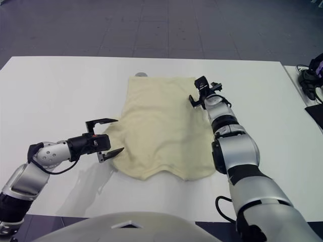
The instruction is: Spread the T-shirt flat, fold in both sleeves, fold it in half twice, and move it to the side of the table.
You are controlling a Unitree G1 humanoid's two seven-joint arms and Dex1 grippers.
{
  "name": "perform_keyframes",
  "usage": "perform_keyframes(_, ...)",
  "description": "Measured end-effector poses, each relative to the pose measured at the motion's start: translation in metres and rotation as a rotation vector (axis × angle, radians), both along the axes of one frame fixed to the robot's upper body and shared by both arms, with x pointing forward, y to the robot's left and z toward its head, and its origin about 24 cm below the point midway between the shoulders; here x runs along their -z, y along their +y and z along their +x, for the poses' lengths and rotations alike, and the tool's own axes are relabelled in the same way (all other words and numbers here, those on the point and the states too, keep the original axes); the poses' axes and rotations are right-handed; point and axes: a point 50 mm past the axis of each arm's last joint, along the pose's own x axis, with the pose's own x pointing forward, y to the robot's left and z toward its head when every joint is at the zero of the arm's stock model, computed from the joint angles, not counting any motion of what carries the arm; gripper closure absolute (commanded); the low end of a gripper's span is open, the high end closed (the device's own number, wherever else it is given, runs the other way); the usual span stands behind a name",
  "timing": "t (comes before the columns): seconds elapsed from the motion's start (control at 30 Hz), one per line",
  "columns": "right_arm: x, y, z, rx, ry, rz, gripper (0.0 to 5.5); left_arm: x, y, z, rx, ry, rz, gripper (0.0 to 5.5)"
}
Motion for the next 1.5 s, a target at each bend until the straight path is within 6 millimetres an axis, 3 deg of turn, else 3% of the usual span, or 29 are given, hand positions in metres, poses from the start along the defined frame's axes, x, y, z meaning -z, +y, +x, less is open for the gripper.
perform_keyframes(0.07, -0.047, -0.02, 0.002, -0.011, -0.208, 0.038, 0.12, -0.015, 0.001, 0.003, -0.043, -0.085, -0.06, 0.1)
perform_keyframes(0.1, -0.059, -0.028, -0.003, -0.012, -0.267, 0.051, 0.12, -0.025, 0.001, 0.003, -0.074, -0.126, -0.103, 0.1)
perform_keyframes(0.17, -0.06, -0.034, -0.011, -0.009, -0.298, 0.066, 0.12, -0.032, 0.003, 0.003, -0.109, -0.157, -0.154, 0.1)
perform_keyframes(0.27, -0.042, -0.04, -0.039, -0.002, -0.288, 0.095, 0.12, -0.038, 0.009, -0.003, -0.196, -0.17, -0.241, 0.1)
perform_keyframes(0.37, -0.028, -0.042, -0.072, 0.01, -0.271, 0.129, 0.12, -0.031, 0.021, -0.012, -0.307, -0.109, -0.298, 0.1)
perform_keyframes(0.47, -0.017, -0.042, -0.1, 0.024, -0.244, 0.155, 0.1, -0.02, 0.03, -0.022, -0.415, -0.026, -0.351, 0.48)
perform_keyframes(0.63, 0.005, -0.039, -0.168, 0.071, -0.134, 0.212, 0.1, -0.001, 0.044, -0.047, -0.672, 0.157, -0.533, 0.13)
perform_keyframes(0.77, 0.017, -0.041, -0.238, 0.184, 0.017, 0.242, 0.1, 0.015, 0.058, -0.07, -0.932, 0.339, -0.674, 0.13)
perform_keyframes(0.83, 0.025, -0.042, -0.251, 0.229, 0.073, 0.251, 0.1, 0.017, 0.057, -0.069, -0.956, 0.392, -0.705, 0.32)
perform_keyframes(0.93, 0.032, -0.041, -0.259, 0.265, 0.101, 0.282, 0.1, 0.013, 0.051, -0.058, -0.921, 0.439, -0.759, 0.78)
perform_keyframes(1.13, 0.049, -0.04, -0.265, 0.336, 0.168, 0.376, 1.11, 0.019, 0.042, -0.041, -0.913, 0.548, -0.796, 1.84)
perform_keyframes(1.3, 0.058, -0.042, -0.251, 0.365, 0.182, 0.43, 1.93, 0.037, 0.043, -0.039, -0.968, 0.622, -0.793, 2.7)
perform_keyframes(1.5, 0.06, -0.041, -0.232, 0.361, 0.172, 0.523, 3.04, 0.041, 0.037, -0.032, -0.985, 0.654, -0.89, 3.87)
